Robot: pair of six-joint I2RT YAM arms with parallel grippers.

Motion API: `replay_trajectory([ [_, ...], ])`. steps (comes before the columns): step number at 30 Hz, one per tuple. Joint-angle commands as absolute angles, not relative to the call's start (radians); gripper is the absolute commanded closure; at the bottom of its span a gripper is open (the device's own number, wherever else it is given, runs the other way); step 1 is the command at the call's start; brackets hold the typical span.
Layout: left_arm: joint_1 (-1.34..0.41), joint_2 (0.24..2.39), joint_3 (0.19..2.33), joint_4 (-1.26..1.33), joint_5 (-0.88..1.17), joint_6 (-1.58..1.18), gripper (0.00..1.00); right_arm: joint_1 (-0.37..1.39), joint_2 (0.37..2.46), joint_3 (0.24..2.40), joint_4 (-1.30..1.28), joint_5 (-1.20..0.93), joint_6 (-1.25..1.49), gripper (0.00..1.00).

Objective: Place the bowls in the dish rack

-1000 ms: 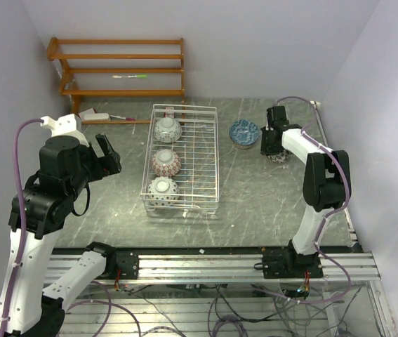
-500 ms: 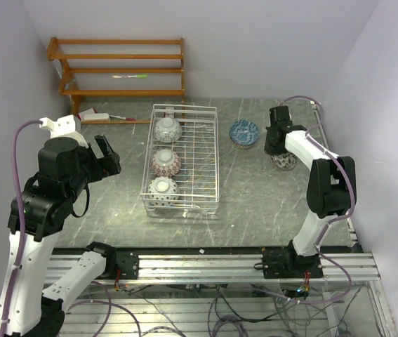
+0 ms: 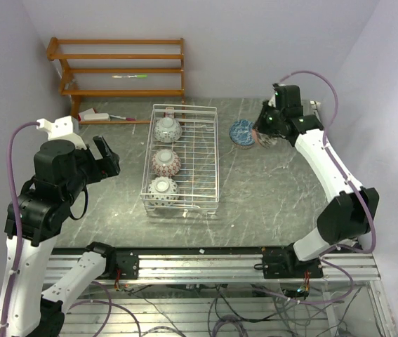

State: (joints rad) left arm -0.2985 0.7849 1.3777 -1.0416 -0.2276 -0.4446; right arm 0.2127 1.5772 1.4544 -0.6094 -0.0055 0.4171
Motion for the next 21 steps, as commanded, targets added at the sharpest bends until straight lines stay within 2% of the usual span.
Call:
replay_trajectory([
  [1,-0.302,0.785,1.408,-1.022,-0.196,-0.433,0.01,0.382,1.514,1.552,-0.549,-0.173,0.511,1.0],
  [5,-0.302,0.786,1.411,-1.023,-0.186,-0.433,0.01,0.519,1.491,1.515,-0.367,-0.334,0.669,1.0],
  [8,-0.302,0.786,1.417,-1.028,-0.189,-0.431,0.01,0.568,1.48,1.423,-0.102,-0.431,0.827,1.0],
  [11,-0.301,0.783,1.422,-1.032,-0.189,-0.432,0.01,0.584,1.513,1.359,0.095,-0.479,0.936,1.0],
  [21,-0.302,0.775,1.443,-1.053,-0.194,-0.441,0.0,0.564,1.768,1.369,0.45,-0.532,1.063,1.0],
])
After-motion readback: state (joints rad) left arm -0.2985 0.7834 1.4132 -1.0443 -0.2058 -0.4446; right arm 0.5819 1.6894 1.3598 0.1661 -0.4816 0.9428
